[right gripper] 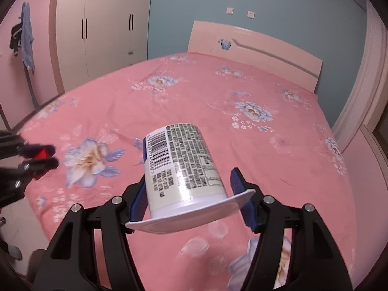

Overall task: Collect trash
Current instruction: 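Carry the red brick in the left tool while the right tool carries the yogurt cup to the bowl, then open both tools dropping the red brick and yogurt cup into the bowl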

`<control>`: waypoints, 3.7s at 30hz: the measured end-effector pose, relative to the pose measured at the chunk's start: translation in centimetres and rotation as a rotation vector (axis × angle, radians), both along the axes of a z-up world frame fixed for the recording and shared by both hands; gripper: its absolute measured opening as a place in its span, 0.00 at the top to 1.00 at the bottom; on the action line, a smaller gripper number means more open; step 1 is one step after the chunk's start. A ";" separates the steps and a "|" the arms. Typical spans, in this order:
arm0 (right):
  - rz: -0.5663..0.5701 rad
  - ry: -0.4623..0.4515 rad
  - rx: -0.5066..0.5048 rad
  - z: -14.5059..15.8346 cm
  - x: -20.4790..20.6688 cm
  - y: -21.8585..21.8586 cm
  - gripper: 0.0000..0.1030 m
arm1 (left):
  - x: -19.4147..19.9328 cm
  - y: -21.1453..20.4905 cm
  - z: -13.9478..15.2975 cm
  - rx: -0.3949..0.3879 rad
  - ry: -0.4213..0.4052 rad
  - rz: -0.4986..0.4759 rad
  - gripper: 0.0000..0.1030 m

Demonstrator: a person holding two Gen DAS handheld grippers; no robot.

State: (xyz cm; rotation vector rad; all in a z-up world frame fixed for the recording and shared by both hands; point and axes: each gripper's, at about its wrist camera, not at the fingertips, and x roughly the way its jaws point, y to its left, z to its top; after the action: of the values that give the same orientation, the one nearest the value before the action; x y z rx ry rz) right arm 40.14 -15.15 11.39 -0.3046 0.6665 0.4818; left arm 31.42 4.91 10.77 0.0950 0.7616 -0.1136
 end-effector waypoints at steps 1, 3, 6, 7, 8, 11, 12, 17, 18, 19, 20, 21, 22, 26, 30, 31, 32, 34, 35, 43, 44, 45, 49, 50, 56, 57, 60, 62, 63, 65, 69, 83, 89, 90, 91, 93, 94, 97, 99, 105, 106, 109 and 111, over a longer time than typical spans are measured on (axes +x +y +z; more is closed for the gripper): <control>0.002 -0.006 -0.001 0.5 -1.3 -0.2 0.38 | -1.1 -0.2 0.9 -0.006 -0.013 0.003 0.79; 0.002 -0.021 -0.009 1.4 -3.7 -0.5 0.38 | -2.9 -0.3 2.1 0.001 -0.030 0.008 0.79; 0.006 -0.041 -0.014 2.8 -7.1 -0.9 0.38 | -5.7 -0.7 3.8 0.010 -0.063 0.012 0.79; 0.004 -0.048 -0.016 3.2 -8.0 -1.1 0.38 | -6.3 -0.9 4.1 0.012 -0.073 0.015 0.78; 0.003 -0.053 -0.019 3.6 -9.1 -1.3 0.38 | -7.2 -1.0 4.6 0.016 -0.087 0.017 0.78; 0.009 -0.069 -0.015 4.9 -11.8 -1.7 0.38 | -9.8 -1.5 5.9 0.026 -0.114 0.015 0.78; 0.009 -0.073 -0.014 5.1 -12.3 -1.7 0.38 | -10.4 -1.6 6.3 0.030 -0.120 0.015 0.78; 0.004 -0.102 0.007 7.1 -16.4 -2.5 0.37 | -14.3 -2.1 7.9 0.051 -0.157 0.015 0.78; 0.004 -0.103 0.009 7.3 -16.9 -2.5 0.37 | -14.8 -2.2 8.1 0.054 -0.161 0.013 0.78; 0.005 -0.111 0.011 7.6 -17.8 -2.6 0.37 | -15.5 -2.4 8.2 0.057 -0.165 0.010 0.78; 0.004 -0.120 0.009 7.8 -18.8 -2.7 0.37 | -16.1 -2.5 8.3 0.060 -0.168 0.007 0.78; 0.004 -0.122 0.009 8.0 -19.4 -2.8 0.37 | -16.6 -2.6 8.3 0.064 -0.170 0.006 0.78; 0.004 -0.117 0.013 8.2 -20.0 -3.0 0.37 | -17.1 -2.8 8.3 0.069 -0.170 0.005 0.78; 0.005 -0.078 0.038 8.0 -22.0 -3.6 0.37 | -18.8 -3.3 8.0 0.078 -0.161 -0.006 0.78; -0.002 -0.059 0.024 6.9 -23.7 -3.6 0.37 | -19.9 -3.7 7.3 0.087 -0.147 -0.022 0.78; -0.002 -0.055 0.023 6.7 -23.9 -3.6 0.37 | -20.1 -3.8 7.0 0.087 -0.143 -0.026 0.78; -0.003 -0.049 0.023 6.4 -24.1 -3.5 0.37 | -20.3 -3.9 6.7 0.088 -0.137 -0.030 0.78; -0.007 -0.036 0.020 5.7 -24.6 -3.5 0.37 | -20.6 -3.8 5.9 0.088 -0.125 -0.034 0.78; -0.007 -0.030 0.019 5.3 -24.7 -3.5 0.37 | -20.6 -3.9 5.7 0.088 -0.118 -0.035 0.78; 0.008 0.035 0.003 1.5 -24.6 -2.3 0.37 | -20.3 -3.3 0.8 0.082 -0.019 -0.038 0.78; 0.014 0.047 0.001 0.9 -24.5 -2.1 0.37 | -20.2 -3.2 0.3 0.080 -0.008 -0.040 0.78; 0.018 0.055 0.000 0.5 -24.5 -1.9 0.37 | -20.2 -3.2 -0.3 0.077 0.003 -0.040 0.78; 0.032 0.091 -0.018 -1.9 -24.3 -1.3 0.37 | -19.9 -2.9 -2.7 0.071 0.044 -0.040 0.78; 0.034 0.103 -0.020 -2.6 -24.2 -1.1 0.37 | -19.9 -3.0 -3.4 0.072 0.056 -0.041 0.78; 0.041 0.170 -0.018 -6.4 -23.8 -0.8 0.37 | -19.5 -2.8 -7.6 0.080 0.131 -0.038 0.78; 0.044 0.182 -0.019 -6.9 -23.5 -0.9 0.37 | -19.4 -2.8 -8.5 0.088 0.148 -0.037 0.78; 0.045 0.225 -0.024 -9.2 -23.2 -0.4 0.37 | -19.2 -2.9 -10.9 0.095 0.197 -0.037 0.78; 0.052 0.249 -0.029 -10.5 -23.3 -0.1 0.37 | -19.1 -3.0 -12.1 0.097 0.223 -0.041 0.78; 0.054 0.262 -0.037 -11.4 -23.3 0.2 0.37 | -19.1 -3.1 -12.7 0.097 0.235 -0.043 0.78; 0.062 0.288 -0.046 -12.8 -23.4 0.5 0.37 | -19.2 -3.3 -14.2 0.098 0.264 -0.051 0.78; 0.079 0.337 -0.068 -15.9 -23.6 1.3 0.37 | -19.4 -3.9 -16.7 0.103 0.312 -0.068 0.78; 0.112 0.504 -0.112 -25.3 -25.2 2.8 0.37 | -20.5 -5.2 -24.7 0.058 0.473 -0.111 0.78; 0.109 0.598 -0.138 -30.1 -26.1 2.8 0.37 | -21.3 -5.8 -28.8 0.047 0.553 -0.129 0.78; 0.108 0.610 -0.140 -30.7 -26.3 2.8 0.37 | -21.4 -5.8 -29.4 0.042 0.566 -0.129 0.78; 0.107 0.627 -0.144 -31.5 -26.5 2.8 0.37 | -21.5 -5.8 -30.1 0.033 0.581 -0.129 0.78; 0.105 0.653 -0.153 -32.8 -26.7 2.9 0.37 | -21.7 -5.9 -31.4 0.018 0.611 -0.127 0.79; 0.104 0.664 -0.160 -33.4 -26.8 2.9 0.37 | -21.8 -5.9 -31.9 0.016 0.619 -0.127 0.78; 0.106 0.697 -0.177 -35.1 -27.3 3.2 0.37 | -22.1 -6.2 -33.6 0.008 0.649 -0.125 0.78; 0.109 0.715 -0.191 -36.2 -27.7 3.5 0.37 | -21.9 -6.3 -34.6 -0.002 0.671 -0.122 0.78; 0.122 0.771 -0.244 -39.8 -28.5 5.0 0.37 | -22.5 -6.6 -38.3 -0.001 0.748 -0.119 0.79; 0.125 0.780 -0.253 -40.5 -28.7 5.3 0.37 | -22.6 -6.5 -38.7 -0.002 0.759 -0.120 0.78; 0.126 0.813 -0.270 -42.1 -28.8 5.3 0.37 | -22.8 -6.4 -40.5 -0.015 0.804 -0.113 0.78; 0.126 0.827 -0.286 -43.0 -29.1 6.2 0.37 | -22.9 -6.3 -41.7 -0.028 0.828 -0.104 0.78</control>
State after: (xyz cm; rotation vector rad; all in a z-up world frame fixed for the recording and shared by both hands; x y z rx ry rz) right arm 11.01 -9.00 -31.63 -0.4195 1.5359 0.6362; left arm 8.51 -1.34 -30.91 0.0590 1.5821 -0.2706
